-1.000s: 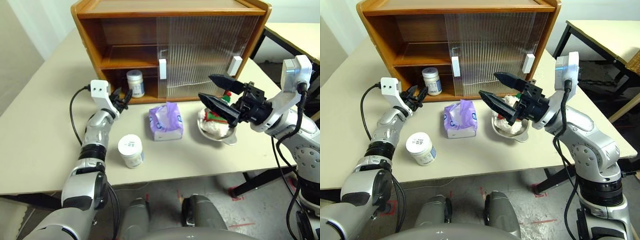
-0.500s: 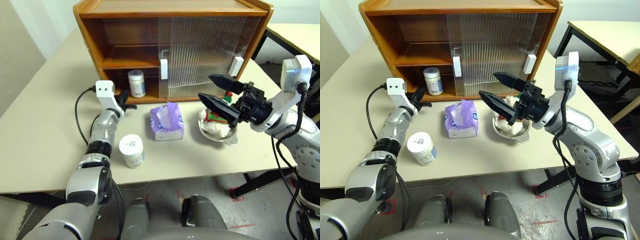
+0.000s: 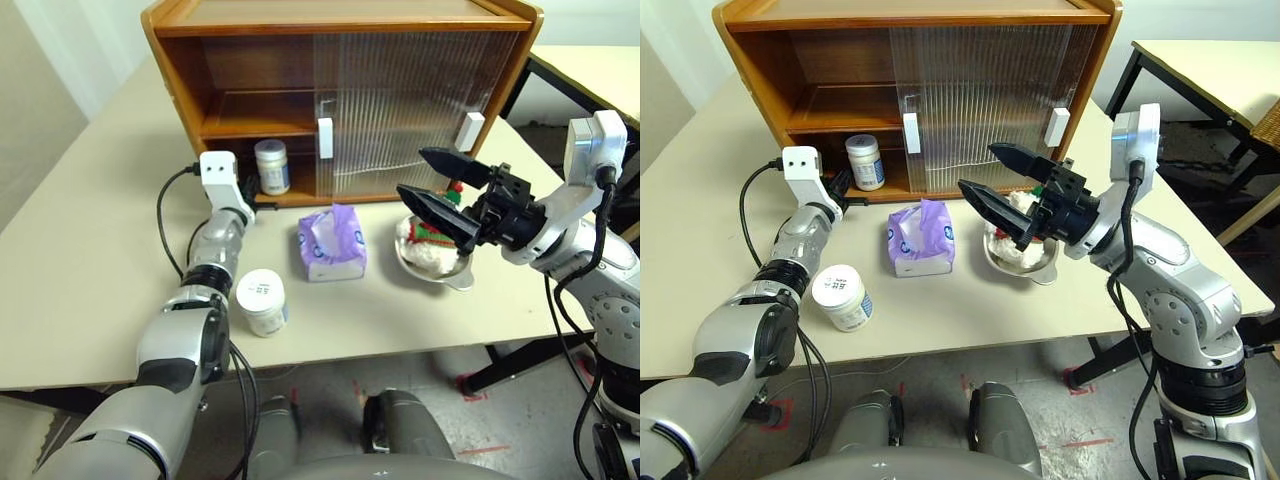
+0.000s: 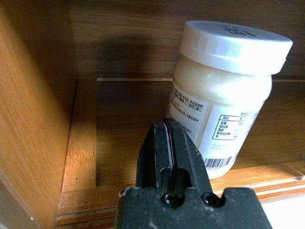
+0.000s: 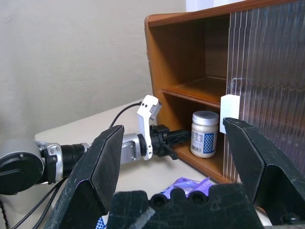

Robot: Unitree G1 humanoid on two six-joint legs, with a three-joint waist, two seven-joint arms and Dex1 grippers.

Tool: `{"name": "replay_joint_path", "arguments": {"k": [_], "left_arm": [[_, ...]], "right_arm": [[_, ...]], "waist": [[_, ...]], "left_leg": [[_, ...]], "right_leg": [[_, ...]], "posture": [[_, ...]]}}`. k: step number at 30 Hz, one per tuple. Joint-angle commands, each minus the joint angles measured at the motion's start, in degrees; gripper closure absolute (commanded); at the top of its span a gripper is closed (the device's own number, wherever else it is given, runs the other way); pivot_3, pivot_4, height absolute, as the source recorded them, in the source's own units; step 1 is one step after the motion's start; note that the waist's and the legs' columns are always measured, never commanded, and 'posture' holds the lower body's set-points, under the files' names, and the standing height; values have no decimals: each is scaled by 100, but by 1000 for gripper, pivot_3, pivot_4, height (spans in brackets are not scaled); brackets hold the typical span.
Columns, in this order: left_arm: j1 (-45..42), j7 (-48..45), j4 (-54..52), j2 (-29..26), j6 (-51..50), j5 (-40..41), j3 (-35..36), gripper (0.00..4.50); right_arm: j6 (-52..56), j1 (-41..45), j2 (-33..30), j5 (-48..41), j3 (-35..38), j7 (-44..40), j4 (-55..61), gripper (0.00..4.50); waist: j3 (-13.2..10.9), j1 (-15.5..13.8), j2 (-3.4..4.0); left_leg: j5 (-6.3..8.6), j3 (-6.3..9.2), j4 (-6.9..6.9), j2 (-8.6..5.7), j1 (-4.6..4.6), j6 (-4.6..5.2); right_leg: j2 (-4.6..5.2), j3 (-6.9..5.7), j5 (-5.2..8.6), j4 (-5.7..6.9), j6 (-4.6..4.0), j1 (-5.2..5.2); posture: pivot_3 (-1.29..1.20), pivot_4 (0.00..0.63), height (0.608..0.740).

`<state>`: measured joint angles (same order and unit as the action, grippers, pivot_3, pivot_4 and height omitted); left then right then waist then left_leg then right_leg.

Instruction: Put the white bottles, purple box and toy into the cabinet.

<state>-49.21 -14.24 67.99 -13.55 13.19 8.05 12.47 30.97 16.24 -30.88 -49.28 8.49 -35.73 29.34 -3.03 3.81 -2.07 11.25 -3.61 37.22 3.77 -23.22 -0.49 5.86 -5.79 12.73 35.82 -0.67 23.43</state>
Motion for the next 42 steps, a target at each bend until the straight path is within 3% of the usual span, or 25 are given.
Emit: {"name": "replay_joint_path", "arguments": {"k": [1,42], "left_arm": [[-98,77,182,94,43,-85,-24,4482],[-521,-34,591,460,-205,-290,-84,4482]], "right_arm": [[34,-48,-56,-45,113,39,142,0],[120,-123,-82,-111,194,230,310,0]], "waist": [[0,3,0],[0,23,0]], "left_leg": [[0,0,0,0,0,0],[0,0,0,-1,-2,0]], "right_leg": [[0,0,0,0,0,0],[2,-3,0,-2,0,0]], "posture": [[-156,0,740],[-185,0,740]]}}
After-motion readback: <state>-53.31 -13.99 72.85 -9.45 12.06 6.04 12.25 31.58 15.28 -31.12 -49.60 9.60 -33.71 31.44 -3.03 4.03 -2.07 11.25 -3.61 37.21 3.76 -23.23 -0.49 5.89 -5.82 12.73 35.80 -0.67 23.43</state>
